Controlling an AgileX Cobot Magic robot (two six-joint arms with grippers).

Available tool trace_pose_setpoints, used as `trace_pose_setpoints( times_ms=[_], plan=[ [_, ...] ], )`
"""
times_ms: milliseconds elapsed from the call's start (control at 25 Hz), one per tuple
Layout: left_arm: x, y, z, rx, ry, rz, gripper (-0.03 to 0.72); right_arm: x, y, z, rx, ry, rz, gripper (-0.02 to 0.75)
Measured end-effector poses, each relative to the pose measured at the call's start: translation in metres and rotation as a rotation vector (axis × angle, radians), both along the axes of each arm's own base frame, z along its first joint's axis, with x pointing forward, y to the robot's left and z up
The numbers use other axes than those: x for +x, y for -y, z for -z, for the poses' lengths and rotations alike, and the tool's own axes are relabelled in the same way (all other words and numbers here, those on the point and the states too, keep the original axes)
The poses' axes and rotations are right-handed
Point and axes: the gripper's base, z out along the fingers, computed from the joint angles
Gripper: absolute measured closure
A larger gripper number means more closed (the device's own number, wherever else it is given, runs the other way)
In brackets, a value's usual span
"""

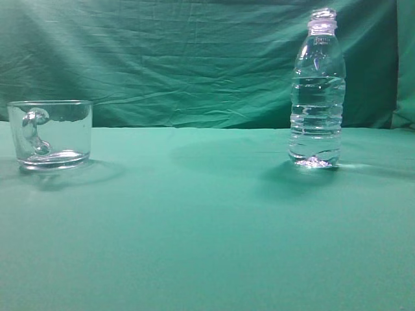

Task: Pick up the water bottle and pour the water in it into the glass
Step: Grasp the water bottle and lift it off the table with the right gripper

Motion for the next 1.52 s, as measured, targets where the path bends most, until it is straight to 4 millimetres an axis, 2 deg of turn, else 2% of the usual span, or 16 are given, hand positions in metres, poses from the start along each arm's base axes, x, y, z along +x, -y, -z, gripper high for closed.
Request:
trace_pose_setpoints(
  times_ms=[920, 1080, 1160, 1360, 1520],
  plan=[
    [0.0, 0.0, 0.0, 0.0, 0.0, 0.0, 0.688, 0.0, 0.0, 0.0, 0.0, 0.0, 0.0, 0.738],
    [0.0, 0.0, 0.0, 0.0, 0.0, 0.0, 0.688, 0.001, 0.001, -0.001, -0.07, 0.033, -0.007, 0.738],
    [0.0, 0.0, 0.0, 0.0, 0.0, 0.0, 0.688, 0.002, 0.0, -0.006, -0.017, 0.087, -0.002, 0.738],
    [0.0, 0.0, 0.0, 0.0, 0.0, 0.0, 0.688, 0.005, -0.001, -0.024, 0.272, 0.244, 0.041, 0.738],
    [0.0, 0.0, 0.0, 0.0, 0.0, 0.0, 0.688, 0.005, 0.002, -0.031, 0.301, 0.312, 0.061, 0.738]
  ],
)
